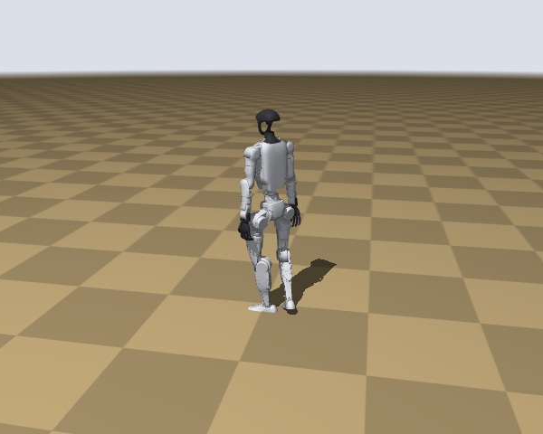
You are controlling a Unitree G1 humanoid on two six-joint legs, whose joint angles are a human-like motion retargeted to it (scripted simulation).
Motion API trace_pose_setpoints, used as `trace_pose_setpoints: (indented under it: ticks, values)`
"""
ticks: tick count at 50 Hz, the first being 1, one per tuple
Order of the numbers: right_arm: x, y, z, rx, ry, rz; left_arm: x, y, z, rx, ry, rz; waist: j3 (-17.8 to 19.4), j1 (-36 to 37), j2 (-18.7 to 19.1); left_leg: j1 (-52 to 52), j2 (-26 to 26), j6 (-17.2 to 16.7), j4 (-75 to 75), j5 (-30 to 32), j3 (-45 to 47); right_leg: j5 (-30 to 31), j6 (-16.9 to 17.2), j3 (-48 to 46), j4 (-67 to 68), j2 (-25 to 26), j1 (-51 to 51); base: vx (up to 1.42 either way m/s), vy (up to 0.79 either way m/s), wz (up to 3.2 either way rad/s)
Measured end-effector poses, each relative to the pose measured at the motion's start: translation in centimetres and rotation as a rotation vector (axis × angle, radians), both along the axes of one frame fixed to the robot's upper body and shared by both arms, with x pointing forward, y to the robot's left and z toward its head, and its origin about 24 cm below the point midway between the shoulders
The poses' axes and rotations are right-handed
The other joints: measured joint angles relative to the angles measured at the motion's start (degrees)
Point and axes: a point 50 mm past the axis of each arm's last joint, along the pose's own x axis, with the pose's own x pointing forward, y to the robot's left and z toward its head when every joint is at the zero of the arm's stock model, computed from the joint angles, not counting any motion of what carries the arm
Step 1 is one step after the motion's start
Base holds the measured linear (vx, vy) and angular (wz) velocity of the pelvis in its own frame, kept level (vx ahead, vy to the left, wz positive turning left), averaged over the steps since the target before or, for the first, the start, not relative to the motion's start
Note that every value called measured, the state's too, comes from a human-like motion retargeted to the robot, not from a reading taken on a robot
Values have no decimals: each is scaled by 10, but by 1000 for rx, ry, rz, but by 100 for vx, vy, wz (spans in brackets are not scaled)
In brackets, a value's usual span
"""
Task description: In place motions
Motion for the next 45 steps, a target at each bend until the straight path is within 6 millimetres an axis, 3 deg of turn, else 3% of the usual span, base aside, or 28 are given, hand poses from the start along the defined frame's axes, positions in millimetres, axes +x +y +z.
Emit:
trace_pose_setpoints:
  ticks: [5,9,10,13,15,18,24,30,35,45]
  values:
    - [-1,7,-1,27,4,31,1,1,0,0,7,-39,6,-21,-17,-4,-20,-2,-1,6,-25,-17,-10,60,-118,6,-26,4,-12,84]
    - [-11,11,-2,29,37,62,-4,-3,0,-18,31,-70,22,-39,-43,18,-64,2,-1,4,-76,12,12,158,-263,16,-12,7,-10,126]
    - [-14,12,-2,30,47,65,-6,-3,0,-20,35,-76,25,-43,-47,24,-72,3,-1,3,-87,48,13,167,-287,15,-5,10,-6,95]
    - [-33,17,-2,59,120,66,-16,-1,0,-5,50,-98,14,-20,-62,35,-85,-3,6,-3,-106,58,30,140,-320,2,27,18,-8,65]
    - [-35,20,-2,79,151,54,-20,-4,-1,13,59,-95,-4,5,-56,20,-75,-8,12,-6,-113,56,36,128,-333,6,28,2,-13,20]
    - [-31,20,-2,73,139,71,-32,-12,-2,40,74,15,-6,34,-60,27,-74,-12,9,-8,-100,41,26,141,-313,9,20,3,-8,-17]
    - [0,20,-3,61,20,92,-51,-20,0,-20,145,59,-18,-26,-39,16,-68,-18,9,-2,-145,25,20,93,-317,16,32,-1,-6,63]
    - [5,29,-4,109,2,32,-45,-10,0,8,133,-31,-23,-16,-44,12,-63,-26,11,-2,-155,21,15,84,-323,21,36,0,-11,15]
    - [9,29,-4,108,-4,91,-31,-12,-1,0,80,14,-24,-15,-45,9,-56,-33,13,-4,-158,15,11,81,-322,26,35,-3,-9,5]
    - [-6,24,-4,92,35,69,-12,-8,-1,13,18,31,-23,-43,-48,4,-39,-50,63,-29,-151,1,8,89,-309,27,35,-1,-10,-5]
